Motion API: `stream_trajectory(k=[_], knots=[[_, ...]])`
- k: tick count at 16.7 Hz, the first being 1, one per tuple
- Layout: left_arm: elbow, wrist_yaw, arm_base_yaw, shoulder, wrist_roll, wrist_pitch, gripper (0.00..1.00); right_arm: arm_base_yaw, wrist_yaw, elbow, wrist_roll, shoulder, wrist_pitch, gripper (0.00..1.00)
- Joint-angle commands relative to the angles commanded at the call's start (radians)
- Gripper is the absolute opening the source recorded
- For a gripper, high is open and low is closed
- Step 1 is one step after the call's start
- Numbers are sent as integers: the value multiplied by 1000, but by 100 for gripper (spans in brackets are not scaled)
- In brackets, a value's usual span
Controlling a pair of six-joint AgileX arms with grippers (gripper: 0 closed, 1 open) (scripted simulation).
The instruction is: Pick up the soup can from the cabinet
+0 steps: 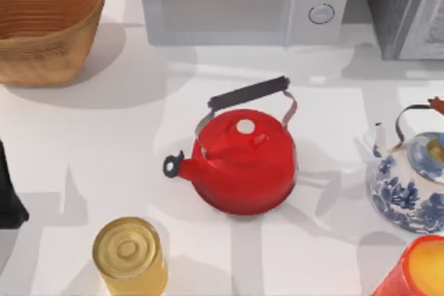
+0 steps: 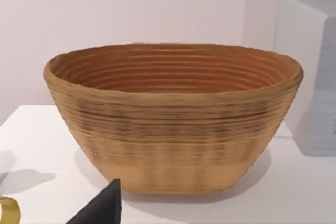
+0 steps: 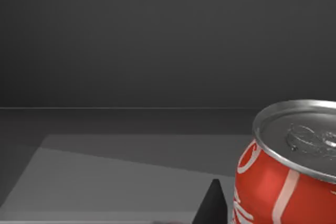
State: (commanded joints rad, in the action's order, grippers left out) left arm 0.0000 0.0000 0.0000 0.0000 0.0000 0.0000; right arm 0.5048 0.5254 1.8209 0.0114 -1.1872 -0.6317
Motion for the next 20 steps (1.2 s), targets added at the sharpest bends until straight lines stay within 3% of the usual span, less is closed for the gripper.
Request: stream_trajectory(k=[6, 16, 20], knots=[[0, 0, 0, 0, 0, 0, 100, -91, -98, -348, -3, 215, 113, 0], [0, 0, 0, 0, 0, 0, 100, -358, -374, -1366, -7, 848, 453, 0], [0, 0, 0, 0, 0, 0, 100, -450, -469, -1671, -10, 1062, 566, 0]])
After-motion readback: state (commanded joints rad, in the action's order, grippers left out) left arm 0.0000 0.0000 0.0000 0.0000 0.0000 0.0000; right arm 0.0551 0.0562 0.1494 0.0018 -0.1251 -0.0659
